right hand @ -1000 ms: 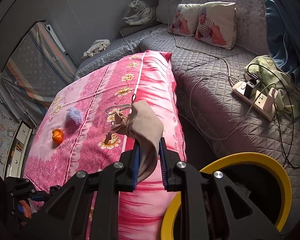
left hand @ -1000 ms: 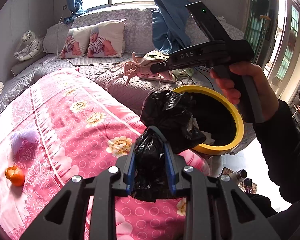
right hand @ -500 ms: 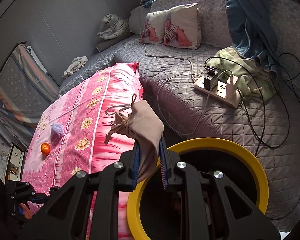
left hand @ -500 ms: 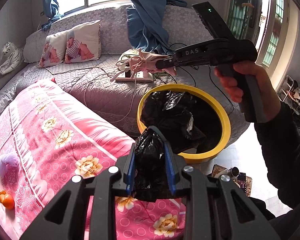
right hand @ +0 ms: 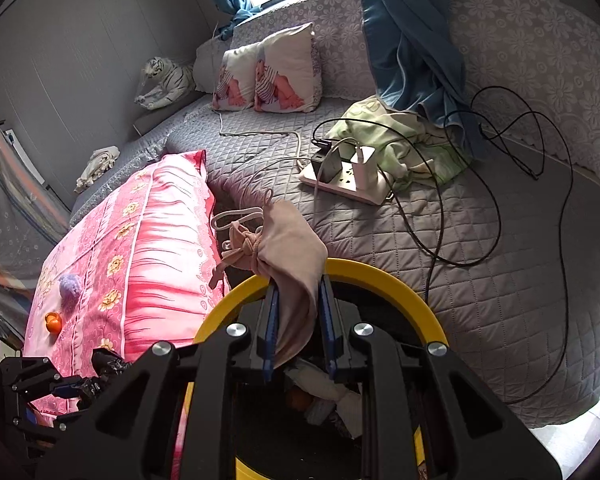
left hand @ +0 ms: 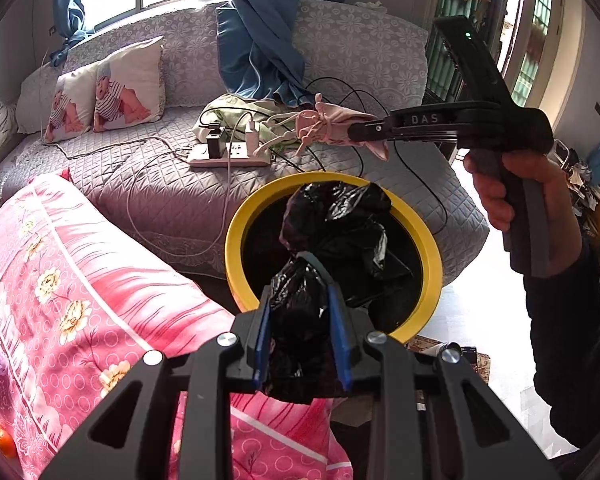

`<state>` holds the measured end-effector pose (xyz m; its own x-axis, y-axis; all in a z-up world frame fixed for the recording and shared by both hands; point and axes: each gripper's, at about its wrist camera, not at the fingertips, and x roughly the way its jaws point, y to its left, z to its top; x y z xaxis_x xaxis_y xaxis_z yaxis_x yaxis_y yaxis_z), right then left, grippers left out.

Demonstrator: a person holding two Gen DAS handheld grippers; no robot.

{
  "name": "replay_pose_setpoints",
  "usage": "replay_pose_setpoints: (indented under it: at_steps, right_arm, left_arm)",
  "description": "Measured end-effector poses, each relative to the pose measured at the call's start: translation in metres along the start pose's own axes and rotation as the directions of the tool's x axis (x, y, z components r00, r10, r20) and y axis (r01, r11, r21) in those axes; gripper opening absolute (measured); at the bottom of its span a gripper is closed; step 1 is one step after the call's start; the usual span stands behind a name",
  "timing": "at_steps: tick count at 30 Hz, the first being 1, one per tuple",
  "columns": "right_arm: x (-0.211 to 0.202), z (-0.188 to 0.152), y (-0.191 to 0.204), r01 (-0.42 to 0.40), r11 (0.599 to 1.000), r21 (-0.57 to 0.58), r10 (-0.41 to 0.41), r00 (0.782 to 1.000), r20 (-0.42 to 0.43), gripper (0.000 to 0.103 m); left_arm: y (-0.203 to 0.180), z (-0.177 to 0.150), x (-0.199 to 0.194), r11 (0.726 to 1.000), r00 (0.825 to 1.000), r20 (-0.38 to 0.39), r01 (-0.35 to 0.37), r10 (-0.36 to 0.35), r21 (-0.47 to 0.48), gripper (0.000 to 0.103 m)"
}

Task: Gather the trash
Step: 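Open both tools to drop the pouch and black bags into the bin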

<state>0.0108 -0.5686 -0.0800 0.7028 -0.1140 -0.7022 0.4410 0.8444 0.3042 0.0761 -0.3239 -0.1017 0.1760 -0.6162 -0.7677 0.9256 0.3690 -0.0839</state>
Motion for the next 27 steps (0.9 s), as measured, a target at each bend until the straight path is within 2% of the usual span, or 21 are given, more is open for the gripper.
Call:
replay_pose_setpoints:
  at_steps: [8, 21, 23, 24, 25, 26, 27]
  right_arm:
    - [-0.001, -0.013, -0.019, 0.095, 0.995, 0.031, -0.095, 0.995, -0.010, 0.018]
    - [0.015, -0.020, -0.030, 0.102, 0.993, 0.061, -0.099, 0.994, -0.056, 0.019]
    - [0.016, -0.020, -0.031, 0.100, 0.993, 0.066, -0.096, 0.994, -0.059, 0.023]
    - [0.016, -0.021, -0.031, 0.099, 0.993, 0.070, -0.095, 0.994, -0.058, 0.030]
    - [0.016, -0.020, -0.033, 0.100, 0.992, 0.077, -0.096, 0.994, -0.055, 0.038]
    - [0.015, -0.019, -0.034, 0.102, 0.991, 0.086, -0.098, 0.994, -0.050, 0.042]
    - [0.015, -0.019, -0.036, 0.106, 0.990, 0.094, -0.102, 0.994, -0.047, 0.043]
  left_arm:
    - [-0.003, 0.012, 0.037, 0.999, 0.998, -0.055, 0.027, -0.029, -0.034, 0.025]
    - [-0.003, 0.024, 0.065, 0.996, 0.994, -0.092, 0.047, -0.054, -0.072, 0.025]
    - [-0.004, 0.025, 0.066, 0.996, 0.994, -0.092, 0.047, -0.054, -0.074, 0.025]
    - [-0.003, 0.025, 0.066, 0.996, 0.994, -0.090, 0.056, -0.063, -0.075, 0.028]
    - [-0.003, 0.024, 0.065, 0.994, 0.992, -0.092, 0.077, -0.084, -0.076, 0.037]
    - [-0.002, 0.024, 0.064, 0.992, 0.991, -0.092, 0.092, -0.099, -0.082, 0.043]
    - [0.000, 0.023, 0.063, 0.992, 0.992, -0.084, 0.088, -0.096, -0.094, 0.054]
